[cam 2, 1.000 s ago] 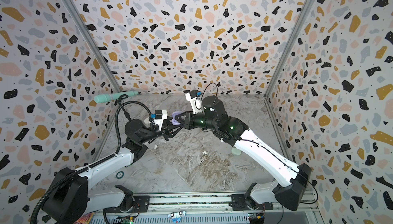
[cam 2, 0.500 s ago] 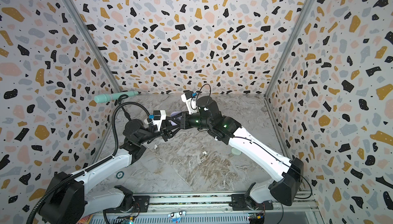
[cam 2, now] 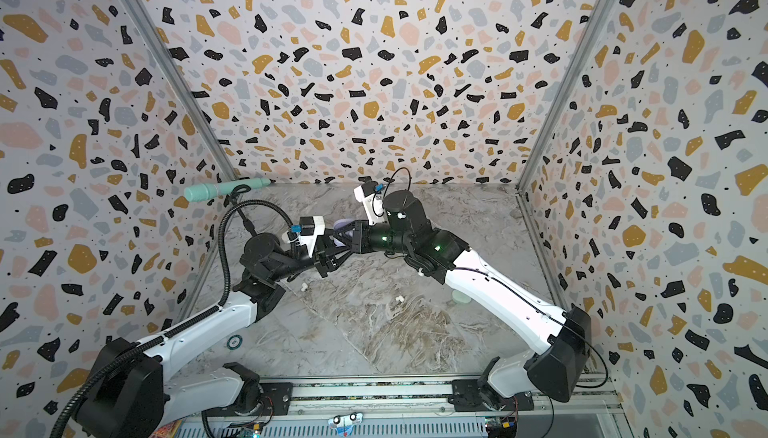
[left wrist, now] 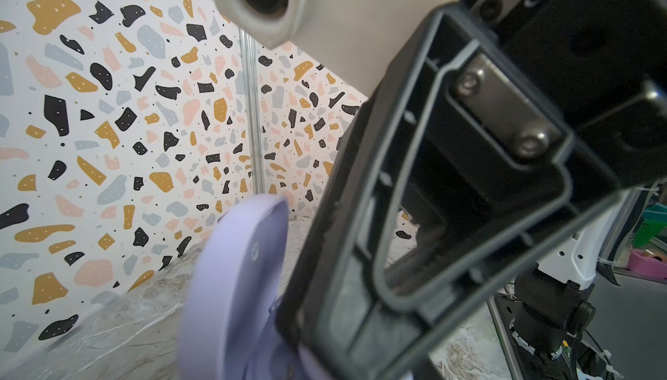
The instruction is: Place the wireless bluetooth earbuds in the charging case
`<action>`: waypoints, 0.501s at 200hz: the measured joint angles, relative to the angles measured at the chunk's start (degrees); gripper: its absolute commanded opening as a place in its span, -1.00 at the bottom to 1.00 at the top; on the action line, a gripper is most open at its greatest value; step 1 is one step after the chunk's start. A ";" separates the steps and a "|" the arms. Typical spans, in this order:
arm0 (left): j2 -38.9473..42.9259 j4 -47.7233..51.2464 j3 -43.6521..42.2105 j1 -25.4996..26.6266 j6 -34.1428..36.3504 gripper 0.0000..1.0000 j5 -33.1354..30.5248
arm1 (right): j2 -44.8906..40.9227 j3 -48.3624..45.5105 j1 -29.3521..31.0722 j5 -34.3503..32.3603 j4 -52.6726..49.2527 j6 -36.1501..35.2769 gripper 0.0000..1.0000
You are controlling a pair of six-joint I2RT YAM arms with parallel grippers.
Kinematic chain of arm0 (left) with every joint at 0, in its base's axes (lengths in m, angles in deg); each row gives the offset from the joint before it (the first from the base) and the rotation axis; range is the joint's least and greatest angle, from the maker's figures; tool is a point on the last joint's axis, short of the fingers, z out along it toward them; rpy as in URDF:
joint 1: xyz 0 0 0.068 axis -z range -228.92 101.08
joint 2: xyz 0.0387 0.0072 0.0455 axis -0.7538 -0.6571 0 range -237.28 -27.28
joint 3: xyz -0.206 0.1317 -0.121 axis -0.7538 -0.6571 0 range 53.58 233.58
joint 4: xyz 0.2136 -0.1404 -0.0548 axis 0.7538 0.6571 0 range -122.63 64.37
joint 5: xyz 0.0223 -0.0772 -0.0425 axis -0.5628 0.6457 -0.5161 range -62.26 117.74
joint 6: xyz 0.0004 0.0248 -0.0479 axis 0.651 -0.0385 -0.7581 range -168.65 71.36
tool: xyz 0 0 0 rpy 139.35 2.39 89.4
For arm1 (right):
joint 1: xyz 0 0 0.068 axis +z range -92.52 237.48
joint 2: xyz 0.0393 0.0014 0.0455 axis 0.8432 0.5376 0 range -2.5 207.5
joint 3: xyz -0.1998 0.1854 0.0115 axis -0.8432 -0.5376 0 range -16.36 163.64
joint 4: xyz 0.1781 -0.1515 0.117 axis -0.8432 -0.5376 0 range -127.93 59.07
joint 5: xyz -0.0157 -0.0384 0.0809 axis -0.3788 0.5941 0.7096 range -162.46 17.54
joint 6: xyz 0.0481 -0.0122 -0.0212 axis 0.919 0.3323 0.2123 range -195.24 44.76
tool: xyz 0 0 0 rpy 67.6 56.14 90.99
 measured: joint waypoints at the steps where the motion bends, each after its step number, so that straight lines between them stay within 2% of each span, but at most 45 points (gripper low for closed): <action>1: 0.00 0.02 0.00 0.00 0.00 -0.41 0.00 | 0.00 0.00 0.00 0.00 0.00 0.02 -0.87; 100: 0.20 0.92 0.00 0.00 0.63 -0.41 -0.02 | -0.09 -0.52 -0.35 -1.25 -0.28 0.92 -0.55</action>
